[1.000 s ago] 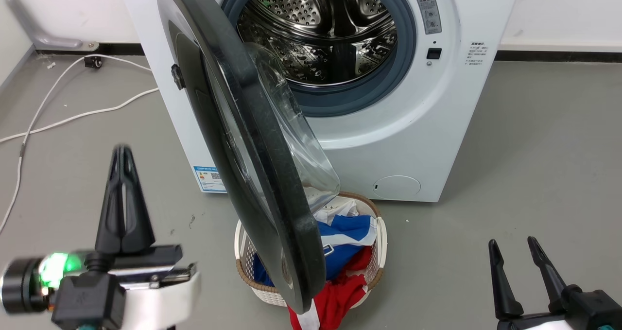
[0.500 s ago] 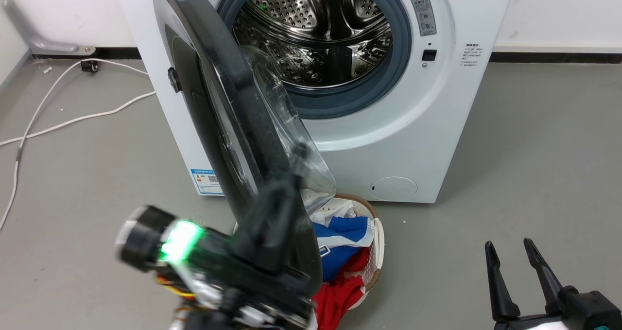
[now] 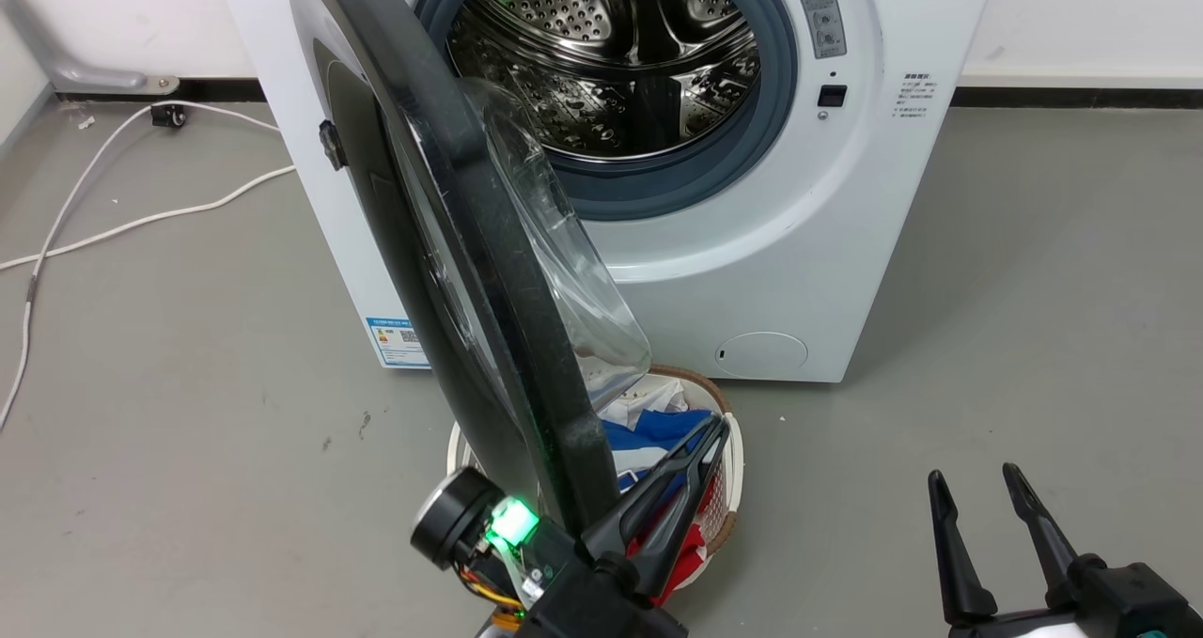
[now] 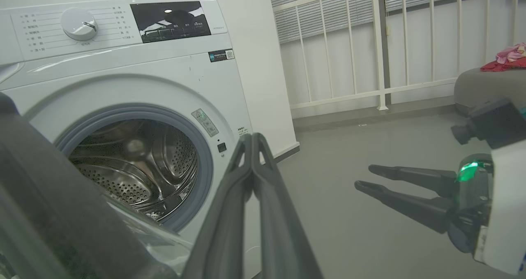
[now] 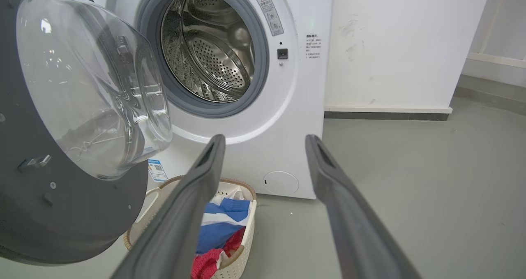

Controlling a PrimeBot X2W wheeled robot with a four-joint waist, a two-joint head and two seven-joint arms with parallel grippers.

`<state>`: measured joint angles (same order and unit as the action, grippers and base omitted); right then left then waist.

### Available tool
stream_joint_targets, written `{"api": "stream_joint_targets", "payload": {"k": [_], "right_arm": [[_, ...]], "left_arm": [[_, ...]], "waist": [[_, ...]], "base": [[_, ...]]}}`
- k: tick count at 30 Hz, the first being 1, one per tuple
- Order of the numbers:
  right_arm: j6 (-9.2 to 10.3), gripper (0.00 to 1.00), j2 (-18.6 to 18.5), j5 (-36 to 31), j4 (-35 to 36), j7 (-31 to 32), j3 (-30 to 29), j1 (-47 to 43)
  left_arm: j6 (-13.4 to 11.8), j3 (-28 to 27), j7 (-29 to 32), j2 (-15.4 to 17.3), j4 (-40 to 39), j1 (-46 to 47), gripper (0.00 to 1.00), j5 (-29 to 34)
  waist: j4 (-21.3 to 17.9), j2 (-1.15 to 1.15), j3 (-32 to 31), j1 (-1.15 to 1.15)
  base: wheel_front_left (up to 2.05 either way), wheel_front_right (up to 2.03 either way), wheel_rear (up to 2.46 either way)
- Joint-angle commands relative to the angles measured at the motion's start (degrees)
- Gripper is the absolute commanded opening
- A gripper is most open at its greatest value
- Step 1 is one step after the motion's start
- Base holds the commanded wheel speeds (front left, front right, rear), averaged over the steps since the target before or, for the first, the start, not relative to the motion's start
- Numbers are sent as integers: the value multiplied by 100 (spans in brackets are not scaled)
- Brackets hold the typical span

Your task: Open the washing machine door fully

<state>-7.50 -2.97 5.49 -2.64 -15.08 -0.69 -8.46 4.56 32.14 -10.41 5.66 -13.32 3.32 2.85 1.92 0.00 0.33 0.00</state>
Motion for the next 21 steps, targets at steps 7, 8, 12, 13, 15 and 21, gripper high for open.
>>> {"api": "stream_joint_targets", "payload": {"k": [7, 8, 12, 13, 15, 21], "right_arm": [[1, 100, 17, -30, -71, -12, 38, 10], [1, 100, 17, -24, -73, -12, 34, 8], [1, 100, 18, -33, -115, -12, 30, -24], [1, 100, 18, -34, -130, -12, 36, -32], [1, 100, 17, -28, -141, -12, 30, -41], [1, 100, 17, 22, -216, -12, 75, -112]], "left_arm": [[-166, -215, 5, -4, 885, -186, 0, -262], [-191, -257, 1, -2, 988, -192, 0, -295], [-202, -330, -47, 32, 1253, -200, 0, -401], [-203, -344, -53, 47, 1296, -200, 0, -409], [-210, -357, -45, 50, 1331, -207, 0, -432], [-312, -484, 69, 149, 1256, -339, 0, -551]], "waist": [[-16, 0, 45, 0], [-13, 0, 47, 0], [51, 0, 57, 0], [69, 0, 53, 0], [93, 0, 46, 0], [279, 0, -11, 0]], "base": [[0, 0, 0], [0, 0, 0], [0, 0, 0], [0, 0, 0], [0, 0, 0], [0, 0, 0]]}}
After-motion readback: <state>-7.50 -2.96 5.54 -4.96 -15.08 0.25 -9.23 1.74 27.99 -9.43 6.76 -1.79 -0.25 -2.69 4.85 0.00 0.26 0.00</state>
